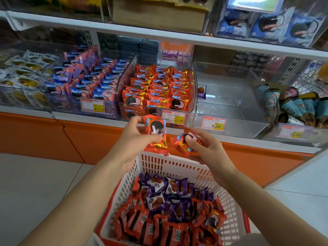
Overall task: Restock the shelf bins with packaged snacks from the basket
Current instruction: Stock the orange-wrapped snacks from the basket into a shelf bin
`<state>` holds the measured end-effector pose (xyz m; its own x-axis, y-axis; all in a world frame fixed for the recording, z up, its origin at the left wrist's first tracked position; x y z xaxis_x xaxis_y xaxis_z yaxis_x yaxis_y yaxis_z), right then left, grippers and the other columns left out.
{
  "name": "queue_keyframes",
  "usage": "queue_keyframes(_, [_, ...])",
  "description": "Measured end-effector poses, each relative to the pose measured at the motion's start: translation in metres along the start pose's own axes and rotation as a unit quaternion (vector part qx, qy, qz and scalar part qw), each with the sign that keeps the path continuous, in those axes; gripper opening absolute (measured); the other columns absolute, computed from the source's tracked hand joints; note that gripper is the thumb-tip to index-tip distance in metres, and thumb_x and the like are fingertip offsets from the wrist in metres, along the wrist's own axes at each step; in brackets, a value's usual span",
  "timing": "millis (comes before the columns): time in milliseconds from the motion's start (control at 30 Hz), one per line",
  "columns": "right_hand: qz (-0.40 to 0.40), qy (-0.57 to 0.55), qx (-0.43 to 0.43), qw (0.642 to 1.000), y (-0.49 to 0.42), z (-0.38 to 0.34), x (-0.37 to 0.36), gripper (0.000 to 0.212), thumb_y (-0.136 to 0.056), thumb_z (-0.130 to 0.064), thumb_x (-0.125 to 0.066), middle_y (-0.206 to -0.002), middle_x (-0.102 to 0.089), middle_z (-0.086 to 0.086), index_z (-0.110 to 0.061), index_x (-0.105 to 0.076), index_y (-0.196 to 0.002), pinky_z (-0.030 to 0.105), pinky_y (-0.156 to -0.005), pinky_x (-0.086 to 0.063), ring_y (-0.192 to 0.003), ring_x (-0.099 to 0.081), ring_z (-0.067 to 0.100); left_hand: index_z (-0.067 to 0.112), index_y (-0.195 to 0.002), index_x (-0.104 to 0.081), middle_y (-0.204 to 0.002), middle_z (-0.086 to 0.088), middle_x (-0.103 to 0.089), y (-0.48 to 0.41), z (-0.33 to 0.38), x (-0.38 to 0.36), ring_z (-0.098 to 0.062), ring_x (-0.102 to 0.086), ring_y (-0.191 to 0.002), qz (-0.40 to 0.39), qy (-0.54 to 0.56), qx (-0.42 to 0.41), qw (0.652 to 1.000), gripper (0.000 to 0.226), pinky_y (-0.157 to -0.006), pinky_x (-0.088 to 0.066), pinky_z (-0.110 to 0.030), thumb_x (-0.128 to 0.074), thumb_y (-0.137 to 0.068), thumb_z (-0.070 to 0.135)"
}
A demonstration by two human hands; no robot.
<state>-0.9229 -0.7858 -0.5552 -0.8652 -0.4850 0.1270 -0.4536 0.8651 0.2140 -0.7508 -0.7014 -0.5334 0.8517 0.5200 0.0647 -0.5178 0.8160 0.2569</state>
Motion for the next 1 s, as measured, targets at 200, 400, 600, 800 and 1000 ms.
queue_keyframes(200, [-0.02, -0.049, -0.1, 0.994, -0.005, 0.013, 0.001, 0.034, -0.092, -0.029, -0.057, -0.101, -0.069, 0.011, -0.011, -0.059, -0.121, 0.014, -0.055, -0.048, -0.077, -0.068, 0.014, 0.018, -0.115, -0.051, -0.103, -0.004, -0.064, -0.004, 0.006, 0.016, -0.018, -0.067, -0.091, 0.032, 0.069, -0.005, 0.997, 0.049, -0.07, -0.053, -0.029, -0.074, -0.076, 0.002])
queue_keyframes(400, [-0.051, 0.061, -0.075, 0.994, -0.018, -0.002, 0.0, 0.037, -0.078, -0.026, -0.071, -0.089, -0.074, 0.006, -0.009, -0.063, -0.11, 0.029, -0.074, -0.058, -0.079, -0.072, 0.018, 0.023, -0.113, -0.05, -0.109, 0.001, -0.063, -0.015, 0.009, 0.027, -0.011, -0.063, -0.089, 0.077, 0.021, -0.037, 0.996, 0.044, -0.056, -0.047, -0.015, -0.074, -0.079, 0.009])
queue_keyframes(600, [0.031, 0.223, 0.072, 0.972, -0.045, -0.057, -0.002, 0.042, -0.079, -0.026, -0.073, -0.108, -0.063, -0.001, -0.014, -0.056, -0.115, 0.022, -0.071, -0.047, -0.096, -0.06, 0.014, 0.02, -0.126, -0.054, -0.108, 0.01, -0.057, -0.022, 0.016, 0.031, 0.0, -0.052, -0.085, 0.093, -0.078, -0.092, 0.988, 0.051, -0.059, -0.038, -0.007, -0.074, -0.08, 0.012])
queue_keyframes(800, [0.121, 0.364, 0.232, 0.894, -0.074, -0.115, -0.012, 0.037, -0.084, -0.028, -0.07, -0.114, -0.055, -0.005, -0.023, -0.042, -0.108, 0.026, -0.071, -0.052, -0.1, -0.056, 0.012, 0.018, -0.123, -0.058, -0.094, 0.015, -0.055, -0.031, 0.014, 0.037, 0.004, -0.049, -0.077, 0.111, -0.099, -0.099, 0.984, 0.05, -0.06, -0.036, -0.007, -0.075, -0.077, 0.006])
queue_keyframes(1000, [0.089, 0.597, 0.215, 0.768, -0.12, -0.112, -0.027, 0.053, -0.085, -0.022, -0.067, -0.131, -0.054, 0.008, -0.019, -0.042, -0.132, 0.043, -0.093, -0.047, -0.117, -0.053, 0.027, 0.017, -0.119, -0.059, -0.103, 0.006, -0.06, -0.038, 0.01, 0.034, -0.003, -0.054, -0.087, 0.099, -0.09, -0.09, 0.987, 0.049, -0.064, -0.038, -0.01, -0.076, -0.075, 0.004])
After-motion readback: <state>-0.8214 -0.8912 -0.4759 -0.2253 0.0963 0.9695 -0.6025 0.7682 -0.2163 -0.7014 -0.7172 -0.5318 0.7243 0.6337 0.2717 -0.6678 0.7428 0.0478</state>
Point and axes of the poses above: each hand's wrist, its own y-axis away from the middle knuckle, its own x-axis out of the back of the hand, z = x × y, the point moved 6 cm from there along -y, towards the middle knuckle
